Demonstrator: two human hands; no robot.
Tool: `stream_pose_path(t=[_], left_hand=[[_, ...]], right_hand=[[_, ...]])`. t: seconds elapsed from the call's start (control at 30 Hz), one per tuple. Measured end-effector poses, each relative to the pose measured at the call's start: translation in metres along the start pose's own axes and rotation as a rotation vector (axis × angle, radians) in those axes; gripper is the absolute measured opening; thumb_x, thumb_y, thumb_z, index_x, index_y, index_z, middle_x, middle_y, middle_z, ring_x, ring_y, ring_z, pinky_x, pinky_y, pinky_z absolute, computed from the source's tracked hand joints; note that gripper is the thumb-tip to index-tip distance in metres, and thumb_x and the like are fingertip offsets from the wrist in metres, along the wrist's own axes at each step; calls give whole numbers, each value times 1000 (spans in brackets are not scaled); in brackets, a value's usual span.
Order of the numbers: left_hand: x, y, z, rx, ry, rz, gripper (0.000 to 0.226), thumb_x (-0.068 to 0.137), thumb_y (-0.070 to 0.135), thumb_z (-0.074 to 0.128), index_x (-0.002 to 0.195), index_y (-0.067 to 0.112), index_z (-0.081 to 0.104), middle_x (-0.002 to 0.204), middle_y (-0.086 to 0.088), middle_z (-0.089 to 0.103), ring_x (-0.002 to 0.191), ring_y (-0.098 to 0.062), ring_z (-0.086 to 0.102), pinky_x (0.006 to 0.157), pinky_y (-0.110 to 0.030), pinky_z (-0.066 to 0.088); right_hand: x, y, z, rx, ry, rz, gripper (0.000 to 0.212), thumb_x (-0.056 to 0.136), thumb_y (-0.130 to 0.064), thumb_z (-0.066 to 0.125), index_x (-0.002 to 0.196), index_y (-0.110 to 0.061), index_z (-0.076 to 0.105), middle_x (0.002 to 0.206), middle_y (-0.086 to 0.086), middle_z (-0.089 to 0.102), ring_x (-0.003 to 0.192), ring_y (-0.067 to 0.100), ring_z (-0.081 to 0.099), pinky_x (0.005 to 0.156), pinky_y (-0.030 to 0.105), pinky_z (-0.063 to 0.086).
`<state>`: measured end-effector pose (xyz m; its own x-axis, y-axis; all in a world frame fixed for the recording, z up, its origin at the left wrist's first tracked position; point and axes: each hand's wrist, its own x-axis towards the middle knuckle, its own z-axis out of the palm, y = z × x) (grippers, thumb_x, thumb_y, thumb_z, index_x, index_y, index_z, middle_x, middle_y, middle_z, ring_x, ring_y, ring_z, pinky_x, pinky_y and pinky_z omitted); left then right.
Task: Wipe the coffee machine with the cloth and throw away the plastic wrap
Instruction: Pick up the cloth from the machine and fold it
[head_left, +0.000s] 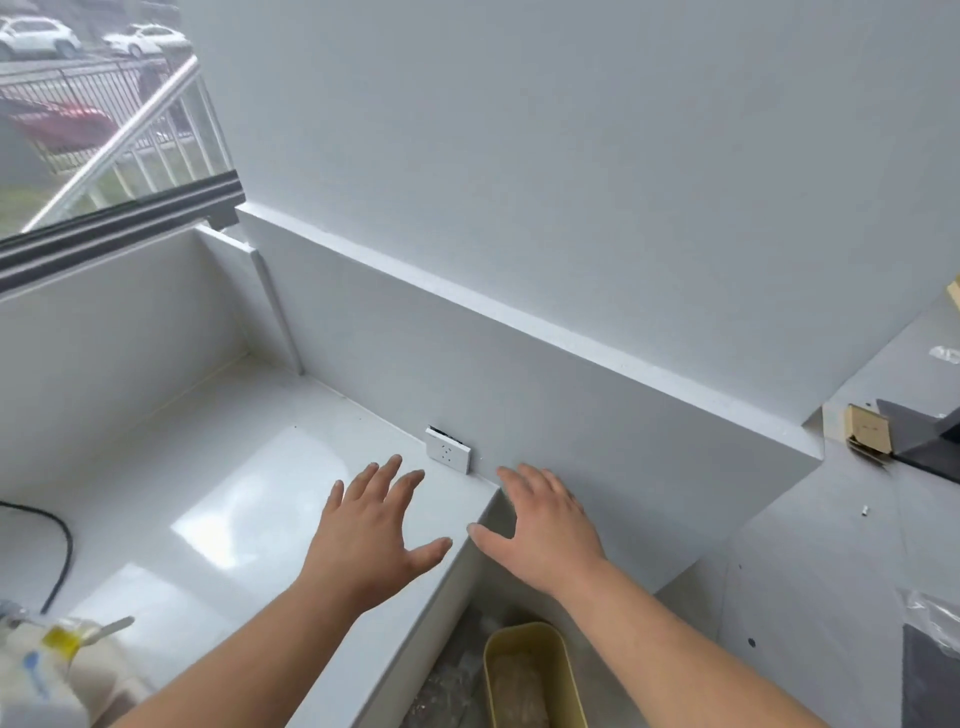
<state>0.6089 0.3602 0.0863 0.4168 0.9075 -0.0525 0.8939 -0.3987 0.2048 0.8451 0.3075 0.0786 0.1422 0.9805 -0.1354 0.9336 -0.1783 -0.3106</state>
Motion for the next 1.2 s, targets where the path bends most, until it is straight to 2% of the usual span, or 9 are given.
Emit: stream_pose_path(t=[0.27, 0.6, 0.97, 1.2], left_hand=[[-21, -23, -74, -3, 149, -17, 99, 76, 93, 34, 160, 41, 26, 174, 8, 16, 160, -21, 14, 130, -49, 13], [-60, -68, -155, 2, 287, -46, 97, 77, 88, 41, 159, 38, 28, 173, 5, 20, 159, -22, 13, 130, -50, 10], [-126, -153, -208, 49, 390, -138, 97, 79, 88, 41, 161, 38, 26, 174, 5, 17, 159, -22, 13, 130, -50, 11], [-166, -195, -223, 52, 405, -174, 96, 80, 87, 42, 161, 39, 24, 174, 5, 16, 160, -22, 12, 130, -49, 9]], right_hand=[[1, -69, -59, 31, 94, -80, 99, 75, -89, 36, 159, -41, 18, 171, -4, 21, 159, 25, 12, 128, 45, 16], [-4, -161, -102, -17, 233, -203, 99, 77, -90, 36, 160, -39, 19, 170, -3, 25, 157, 24, 17, 125, 46, 23], [-24, -272, -107, -85, 286, -330, 99, 78, -89, 33, 160, -36, 19, 169, 0, 24, 156, 27, 17, 125, 46, 23], [-46, -329, -100, -104, 292, -381, 101, 78, -88, 32, 162, -35, 17, 171, 1, 22, 157, 28, 15, 127, 46, 18]])
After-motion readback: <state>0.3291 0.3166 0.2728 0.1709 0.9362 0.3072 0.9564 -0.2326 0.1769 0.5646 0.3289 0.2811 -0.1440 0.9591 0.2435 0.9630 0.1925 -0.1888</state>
